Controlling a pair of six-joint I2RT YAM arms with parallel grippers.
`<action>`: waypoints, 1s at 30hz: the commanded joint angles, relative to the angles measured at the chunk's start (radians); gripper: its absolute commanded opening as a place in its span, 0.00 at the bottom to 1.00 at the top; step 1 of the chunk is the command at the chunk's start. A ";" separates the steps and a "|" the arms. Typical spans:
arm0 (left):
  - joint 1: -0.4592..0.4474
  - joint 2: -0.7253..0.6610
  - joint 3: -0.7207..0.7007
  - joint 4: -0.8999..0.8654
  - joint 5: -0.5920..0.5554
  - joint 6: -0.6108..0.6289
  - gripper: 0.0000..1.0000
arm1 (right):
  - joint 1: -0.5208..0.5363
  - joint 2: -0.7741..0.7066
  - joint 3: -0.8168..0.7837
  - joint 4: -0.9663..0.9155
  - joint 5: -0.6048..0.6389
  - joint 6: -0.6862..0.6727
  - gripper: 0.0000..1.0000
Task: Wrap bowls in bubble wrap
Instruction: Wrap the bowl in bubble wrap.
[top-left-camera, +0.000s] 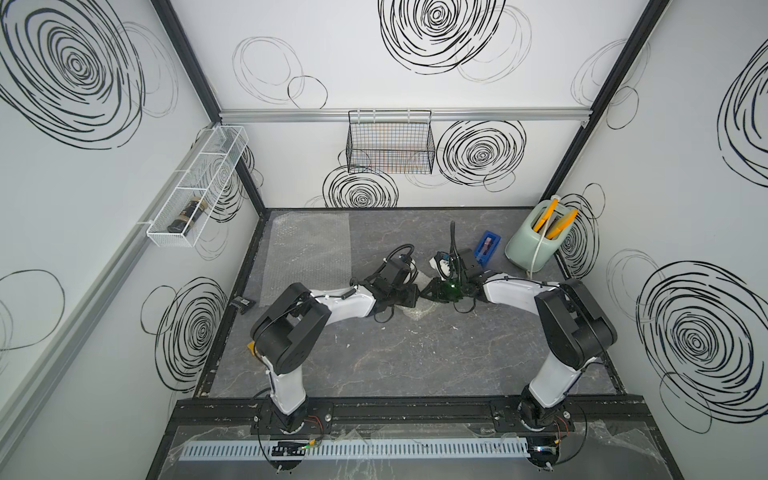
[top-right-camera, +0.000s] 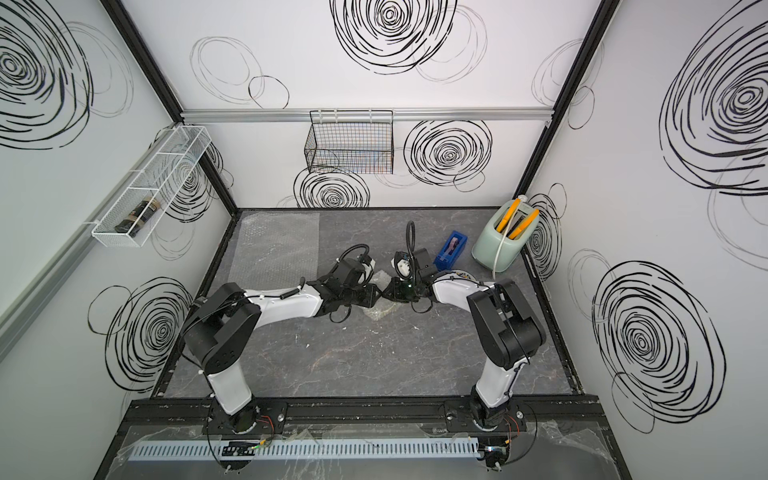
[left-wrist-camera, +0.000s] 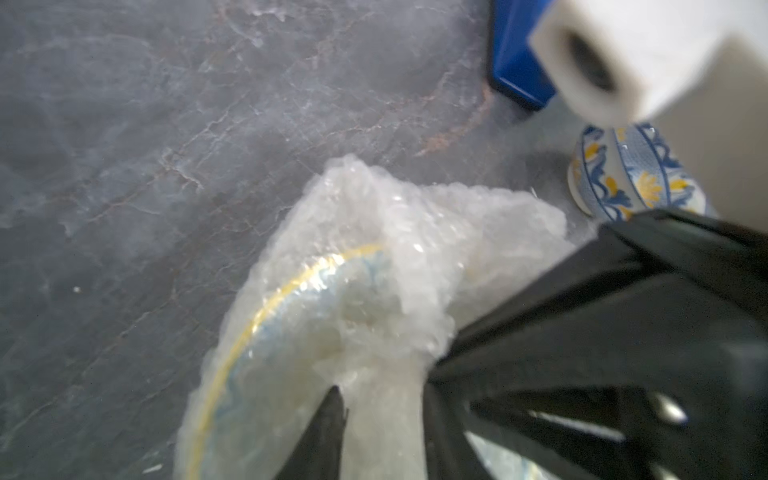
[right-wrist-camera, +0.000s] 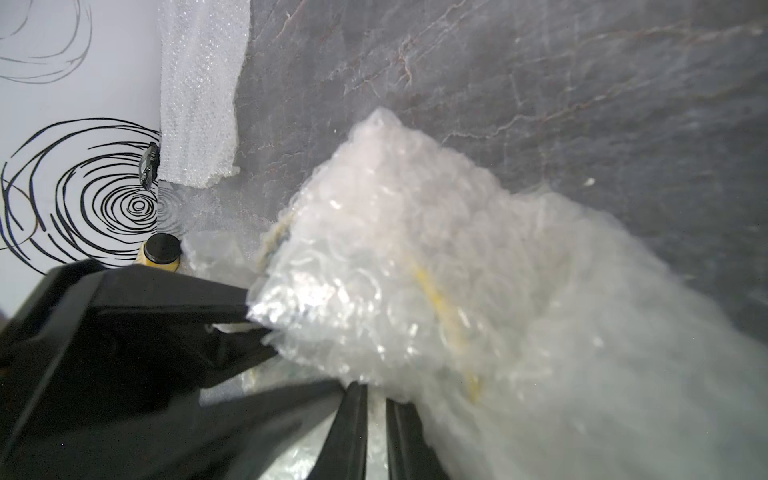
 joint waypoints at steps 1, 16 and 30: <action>0.006 -0.117 -0.062 0.000 -0.011 -0.017 0.61 | 0.002 0.042 -0.013 -0.001 0.045 0.001 0.17; 0.079 -0.167 -0.275 0.269 0.160 -0.273 0.97 | 0.016 0.033 -0.019 0.012 0.026 0.010 0.17; 0.057 0.045 -0.164 0.271 0.110 -0.286 0.89 | 0.038 0.014 -0.027 0.006 0.025 0.016 0.18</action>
